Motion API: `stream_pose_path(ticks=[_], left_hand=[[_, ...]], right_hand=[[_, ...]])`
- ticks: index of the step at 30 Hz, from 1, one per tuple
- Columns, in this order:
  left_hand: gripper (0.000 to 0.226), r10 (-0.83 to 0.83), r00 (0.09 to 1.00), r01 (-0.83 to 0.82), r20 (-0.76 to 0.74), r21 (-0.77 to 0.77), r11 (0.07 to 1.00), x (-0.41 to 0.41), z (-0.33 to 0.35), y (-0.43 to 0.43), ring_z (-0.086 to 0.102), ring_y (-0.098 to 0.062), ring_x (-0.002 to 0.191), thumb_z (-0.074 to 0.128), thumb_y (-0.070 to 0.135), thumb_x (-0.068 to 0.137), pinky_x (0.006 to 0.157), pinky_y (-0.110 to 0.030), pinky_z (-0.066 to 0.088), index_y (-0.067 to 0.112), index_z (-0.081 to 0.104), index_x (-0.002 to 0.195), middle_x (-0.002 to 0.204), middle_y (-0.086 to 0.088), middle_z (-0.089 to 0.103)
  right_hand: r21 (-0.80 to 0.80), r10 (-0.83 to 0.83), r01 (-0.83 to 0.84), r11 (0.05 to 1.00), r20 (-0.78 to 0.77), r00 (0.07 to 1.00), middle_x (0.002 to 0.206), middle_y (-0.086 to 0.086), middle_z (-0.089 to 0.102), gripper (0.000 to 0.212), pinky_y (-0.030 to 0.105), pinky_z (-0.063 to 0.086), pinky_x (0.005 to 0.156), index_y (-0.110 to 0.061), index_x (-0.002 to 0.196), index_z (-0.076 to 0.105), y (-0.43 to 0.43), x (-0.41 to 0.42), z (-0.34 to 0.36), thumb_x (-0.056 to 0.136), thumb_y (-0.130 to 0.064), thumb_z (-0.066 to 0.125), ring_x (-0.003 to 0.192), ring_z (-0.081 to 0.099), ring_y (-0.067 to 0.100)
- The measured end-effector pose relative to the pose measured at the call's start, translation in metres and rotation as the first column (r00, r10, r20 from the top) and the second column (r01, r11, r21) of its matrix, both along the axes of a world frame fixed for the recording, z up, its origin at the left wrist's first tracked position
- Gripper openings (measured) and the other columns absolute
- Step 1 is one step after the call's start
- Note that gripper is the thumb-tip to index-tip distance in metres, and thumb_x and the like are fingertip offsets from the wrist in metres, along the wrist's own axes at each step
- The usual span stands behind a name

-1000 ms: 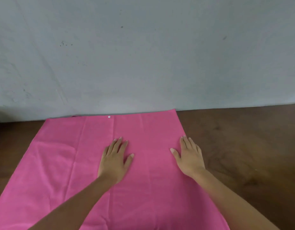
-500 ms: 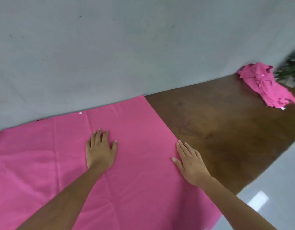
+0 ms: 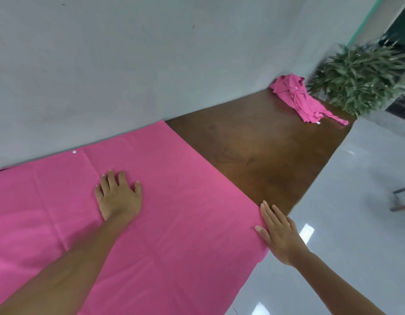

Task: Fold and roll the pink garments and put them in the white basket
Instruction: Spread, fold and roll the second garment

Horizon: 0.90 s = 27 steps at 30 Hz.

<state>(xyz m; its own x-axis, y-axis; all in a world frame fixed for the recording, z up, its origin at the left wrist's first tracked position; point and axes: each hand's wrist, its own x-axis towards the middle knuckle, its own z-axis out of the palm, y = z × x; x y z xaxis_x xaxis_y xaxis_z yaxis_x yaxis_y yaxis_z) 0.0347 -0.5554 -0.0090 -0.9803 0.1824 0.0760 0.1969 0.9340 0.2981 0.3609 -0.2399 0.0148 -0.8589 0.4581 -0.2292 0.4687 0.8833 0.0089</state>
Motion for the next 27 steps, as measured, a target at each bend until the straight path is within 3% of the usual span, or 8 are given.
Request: stream_pose_path(ticks=[4, 8, 11, 15, 18, 22, 24, 27], left_hand=[[0.065, -0.016, 1.0, 0.016, 0.0, -0.011, 1.0, -0.003, -0.001, -0.001, 0.019, -0.037, 0.151, 0.035, 0.052, 0.101, 0.121, -0.056, 0.019, 0.011, 0.037, 0.151, 0.162, -0.018, 0.026], [0.064, -0.016, 1.0, 0.016, 0.017, -0.027, 1.0, -0.004, -0.001, 0.001, 0.019, -0.038, 0.15, 0.037, 0.051, 0.101, 0.12, -0.055, 0.018, 0.011, 0.037, 0.15, 0.162, -0.018, 0.027], [0.056, -0.028, 1.0, 0.028, 0.006, -0.027, 0.999, -0.008, 0.0, 0.005, 0.031, -0.042, 0.141, 0.047, 0.04, 0.099, 0.114, -0.057, 0.026, 0.007, 0.046, 0.144, 0.153, -0.021, 0.038], [0.047, -0.251, 0.966, 0.248, -0.066, -0.057, 0.967, -0.009, 0.006, 0.021, 0.049, -0.041, 0.124, 0.059, 0.019, 0.091, 0.105, -0.053, 0.038, 0.004, 0.056, 0.135, 0.138, -0.021, 0.054], [0.041, -0.379, 0.925, 0.379, -0.043, -0.002, 0.925, -0.004, 0.014, 0.055, 0.048, -0.035, 0.128, 0.057, 0.02, 0.094, 0.107, -0.048, 0.035, 0.011, 0.058, 0.134, 0.141, -0.013, 0.053], [0.033, -0.546, 0.837, 0.547, -0.041, 0.021, 0.837, 0.009, 0.023, 0.11, 0.049, -0.033, 0.124, 0.053, 0.019, 0.098, 0.105, -0.046, 0.041, 0.009, 0.061, 0.129, 0.138, -0.012, 0.054], [0.029, -0.635, 0.772, 0.634, -0.018, -0.026, 0.773, 0.01, 0.028, 0.137, 0.051, -0.033, 0.121, 0.052, 0.02, 0.099, 0.102, -0.043, 0.042, 0.009, 0.062, 0.123, 0.133, -0.011, 0.056], [0.029, -0.72, 0.693, 0.72, 0.039, -0.092, 0.688, 0.008, 0.036, 0.169, 0.052, -0.032, 0.121, 0.051, 0.018, 0.099, 0.102, -0.043, 0.042, 0.008, 0.062, 0.125, 0.132, -0.01, 0.056]], right_hand=[[-0.009, -0.073, 0.073, 0.997, -0.017, 0.997, 0.166, -0.01, -0.02, 0.089, 0.042, 0.01, 0.125, -0.031, 0.15, -0.028, -0.002, 0.017, -0.007, 0.075, -0.079, -0.031, 0.154, -0.015, 0.016], [-0.059, -0.116, 0.113, 0.992, -0.053, 0.992, 0.162, -0.008, -0.026, 0.097, 0.043, 0.009, 0.126, -0.024, 0.15, -0.03, -0.005, 0.017, -0.012, 0.07, -0.08, -0.035, 0.153, -0.019, 0.016], [-0.113, -0.142, 0.13, 0.985, -0.106, 0.984, 0.161, -0.006, -0.029, 0.097, 0.044, 0.009, 0.127, -0.022, 0.15, -0.029, -0.003, 0.017, -0.02, 0.074, -0.082, -0.03, 0.152, -0.023, 0.014], [-0.222, -0.179, 0.135, 0.966, -0.189, 0.966, 0.161, -0.013, -0.031, 0.087, 0.045, 0.013, 0.123, -0.03, 0.149, -0.03, -0.002, 0.019, -0.024, 0.082, -0.084, -0.012, 0.15, -0.026, 0.007], [-0.255, -0.19, 0.131, 0.958, -0.223, 0.956, 0.164, -0.014, -0.026, 0.088, 0.048, 0.015, 0.122, -0.032, 0.152, -0.026, -0.001, 0.018, -0.025, 0.084, -0.084, -0.006, 0.15, -0.025, 0.006], [-0.253, -0.206, 0.142, 0.957, -0.25, 0.946, 0.167, -0.01, -0.02, 0.1, 0.048, 0.022, 0.124, -0.026, 0.158, -0.016, 0.001, 0.019, -0.03, 0.08, -0.087, -0.012, 0.152, -0.021, 0.011], [-0.249, -0.218, 0.153, 0.956, -0.258, 0.941, 0.168, -0.008, -0.016, 0.103, 0.046, 0.023, 0.124, -0.023, 0.16, -0.011, 0.002, 0.018, -0.03, 0.079, -0.087, -0.014, 0.154, -0.018, 0.013], [-0.281, -0.25, 0.169, 0.945, -0.285, 0.925, 0.169, -0.008, -0.006, 0.1, 0.042, 0.019, 0.122, -0.023, 0.162, -0.001, 0.002, 0.016, -0.028, 0.084, -0.086, 0.0, 0.155, -0.009, 0.015]])
